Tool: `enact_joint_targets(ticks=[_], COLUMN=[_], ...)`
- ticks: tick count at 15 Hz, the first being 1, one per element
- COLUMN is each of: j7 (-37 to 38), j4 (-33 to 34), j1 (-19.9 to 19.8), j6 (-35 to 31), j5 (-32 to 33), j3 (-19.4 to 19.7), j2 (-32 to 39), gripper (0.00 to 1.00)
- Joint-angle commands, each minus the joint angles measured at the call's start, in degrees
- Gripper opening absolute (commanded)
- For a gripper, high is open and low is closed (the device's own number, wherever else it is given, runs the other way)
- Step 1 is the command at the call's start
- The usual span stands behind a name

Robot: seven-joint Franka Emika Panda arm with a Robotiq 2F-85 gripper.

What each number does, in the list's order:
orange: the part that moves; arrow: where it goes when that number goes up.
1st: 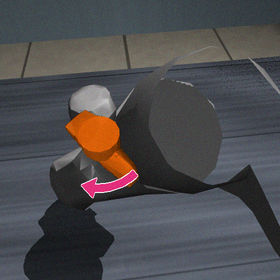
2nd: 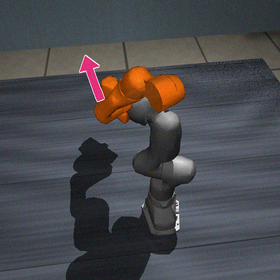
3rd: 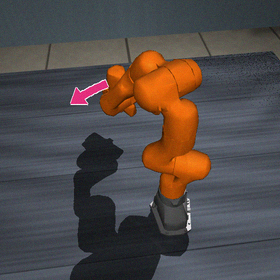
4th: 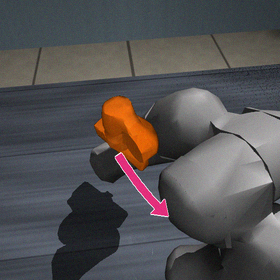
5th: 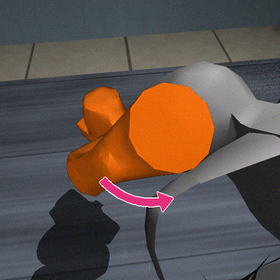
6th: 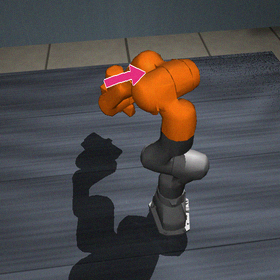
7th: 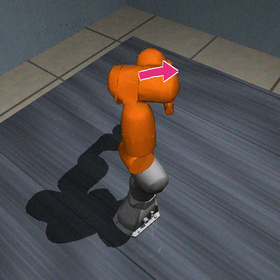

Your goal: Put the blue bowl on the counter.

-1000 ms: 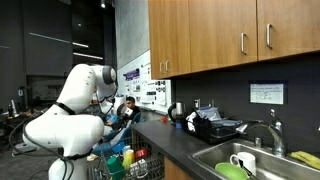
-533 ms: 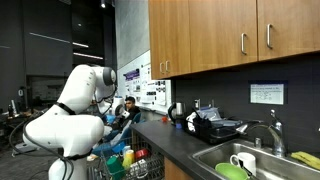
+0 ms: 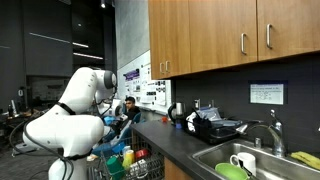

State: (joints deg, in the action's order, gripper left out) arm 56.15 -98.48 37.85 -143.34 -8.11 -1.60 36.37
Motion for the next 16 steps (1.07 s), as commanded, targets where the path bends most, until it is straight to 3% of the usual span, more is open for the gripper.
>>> enact_joint_targets(ticks=[1,9,16], j7=[1.7,1.13,3.47], j4=[3.82,9.02,12.04], j1=[-1.26,-1.81,-0.93], j6=[5.19,9.63,11.16], j5=[1.59,0.96,2.36], j3=[-1.78,-3.28,-1.41], j2=[3.01,9.72,12.5], gripper=[1.0,1.0,1.0])
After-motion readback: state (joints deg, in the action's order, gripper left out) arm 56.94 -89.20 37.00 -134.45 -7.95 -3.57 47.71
